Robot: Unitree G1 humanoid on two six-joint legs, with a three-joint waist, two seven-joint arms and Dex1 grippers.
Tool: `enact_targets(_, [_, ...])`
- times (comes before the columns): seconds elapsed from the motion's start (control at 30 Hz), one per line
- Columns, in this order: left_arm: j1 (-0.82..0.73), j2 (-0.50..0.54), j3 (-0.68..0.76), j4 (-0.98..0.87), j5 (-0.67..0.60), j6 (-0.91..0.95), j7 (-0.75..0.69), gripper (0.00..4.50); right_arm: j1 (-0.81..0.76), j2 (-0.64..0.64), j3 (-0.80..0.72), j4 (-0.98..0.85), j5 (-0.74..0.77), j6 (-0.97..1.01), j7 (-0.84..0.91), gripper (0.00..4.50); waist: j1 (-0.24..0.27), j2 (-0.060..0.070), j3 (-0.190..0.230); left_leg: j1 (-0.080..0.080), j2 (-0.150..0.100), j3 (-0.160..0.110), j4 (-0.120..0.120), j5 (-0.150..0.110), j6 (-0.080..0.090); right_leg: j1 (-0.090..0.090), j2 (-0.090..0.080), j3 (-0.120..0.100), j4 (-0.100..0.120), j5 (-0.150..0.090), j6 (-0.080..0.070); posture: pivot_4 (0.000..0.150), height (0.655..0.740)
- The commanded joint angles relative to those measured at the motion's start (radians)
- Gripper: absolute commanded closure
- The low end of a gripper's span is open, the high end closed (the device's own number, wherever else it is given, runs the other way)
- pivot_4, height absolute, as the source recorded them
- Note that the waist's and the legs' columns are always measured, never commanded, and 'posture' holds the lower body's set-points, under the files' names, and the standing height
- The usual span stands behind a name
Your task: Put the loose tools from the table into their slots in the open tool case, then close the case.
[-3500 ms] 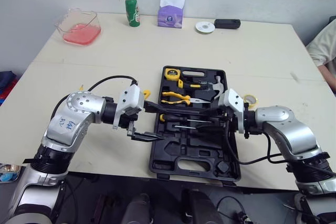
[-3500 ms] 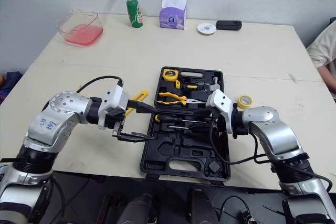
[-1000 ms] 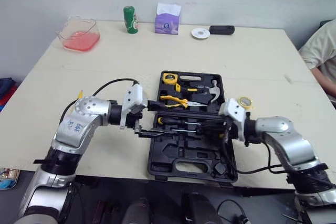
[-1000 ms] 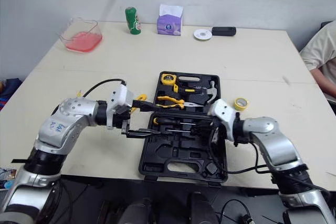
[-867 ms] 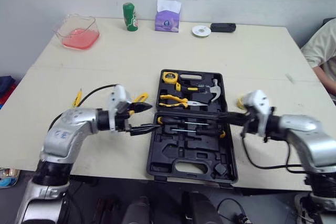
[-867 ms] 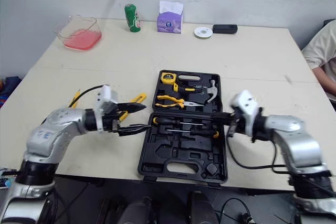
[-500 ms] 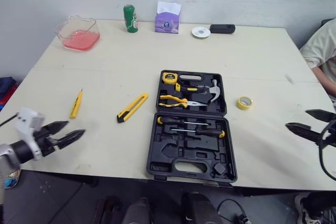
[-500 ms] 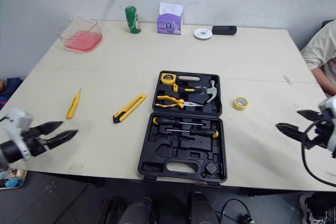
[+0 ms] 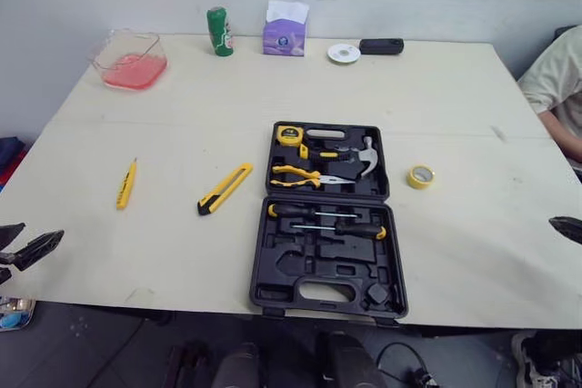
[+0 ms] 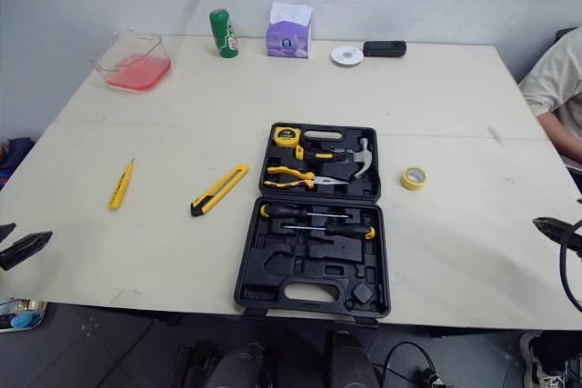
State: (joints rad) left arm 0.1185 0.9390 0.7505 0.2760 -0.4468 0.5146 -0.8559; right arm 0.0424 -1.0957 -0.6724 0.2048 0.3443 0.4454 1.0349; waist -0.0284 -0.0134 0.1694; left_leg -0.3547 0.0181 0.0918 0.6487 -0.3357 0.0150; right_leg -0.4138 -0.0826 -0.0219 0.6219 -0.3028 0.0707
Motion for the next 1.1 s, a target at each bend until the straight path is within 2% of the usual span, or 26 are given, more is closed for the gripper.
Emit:
enact_targets(0.03, [-0.027,-0.028,-0.028,-0.126,-0.030,0.054,0.050,0.00,-0.042,-0.012,0.028,-0.140,0.074,0.065,0.021,0.03,-0.004,0.001,0.001,0.000,0.000,0.000,0.000,0.000,0.000,0.000,0.000,0.000,0.001,0.000,0.000,0.150,0.7400])
enact_targets(0.13, [-0.102,-0.072,-0.081,-0.197,-0.046,0.159,0.149,0.00,-0.114,0.015,0.098,-0.301,0.171,0.179,0.001,0.03,-0.005,0.001,0.001,0.001,0.000,0.000,0.001,0.002,-0.001,0.000,0.000,0.001,0.004,0.000,0.000,0.150,0.7400])
enact_targets(0.27, [-0.215,-0.110,-0.125,-0.205,-0.054,0.319,0.276,0.00,-0.193,0.037,0.196,-0.479,0.281,0.277,-0.010,0.03,0.001,0.001,0.001,0.001,0.001,-0.001,-0.001,0.007,0.001,0.000,0.002,0.000,0.005,0.000,0.000,0.150,0.7400])
enact_targets(0.37, [-0.331,-0.137,-0.116,-0.164,-0.089,0.449,0.362,0.00,-0.305,0.116,0.341,-0.609,0.361,0.326,-0.047,0.03,0.000,-0.004,0.003,0.000,0.001,-0.001,0.000,0.009,-0.004,0.000,0.002,-0.001,0.004,0.000,0.001,0.150,0.7400])
enact_targets(0.47, [-0.412,-0.130,-0.179,-0.095,-0.033,0.477,0.419,0.00,-0.438,0.193,0.472,-0.706,0.440,0.378,-0.063,0.03,-0.002,-0.007,0.004,0.000,0.001,-0.001,0.001,0.010,-0.005,0.000,0.003,-0.001,0.005,0.001,0.001,0.150,0.7400])
enact_targets(0.6, [-0.498,-0.120,-0.276,0.018,0.047,0.411,0.444,0.00,-0.574,0.227,0.614,-0.734,0.440,0.369,-0.009,0.03,0.002,-0.007,0.004,-0.002,0.000,-0.001,0.002,0.010,-0.005,-0.002,0.002,-0.002,0.004,0.001,0.001,0.150,0.7400])
enact_targets(0.8, [-0.634,-0.139,-0.408,0.200,0.097,0.361,0.379,0.00,-0.829,0.355,0.767,-0.618,0.391,0.341,0.015,0.03,0.005,-0.008,0.003,-0.003,-0.001,-0.001,0.005,0.010,-0.005,-0.002,0.001,-0.003,0.006,0.001,0.002,0.150,0.7400])
enact_targets(0.97, [-0.682,-0.126,-0.537,0.221,0.158,0.457,0.352,0.00,-0.867,0.376,0.800,-0.589,0.358,0.320,0.039,0.03,0.027,-0.008,0.003,-0.003,-0.001,-0.003,0.004,0.010,-0.004,-0.002,0.000,-0.005,0.006,0.001,0.002,0.150,0.7400])
enact_targets(1.1, [-0.734,-0.148,-0.543,0.261,0.174,0.529,0.399,0.00,-0.871,0.391,0.800,-0.585,0.353,0.310,0.039,0.03,0.025,-0.006,0.002,-0.004,-0.003,-0.001,0.006,0.010,-0.002,-0.002,-0.001,-0.005,0.006,0.002,0.003,0.150,0.7400])
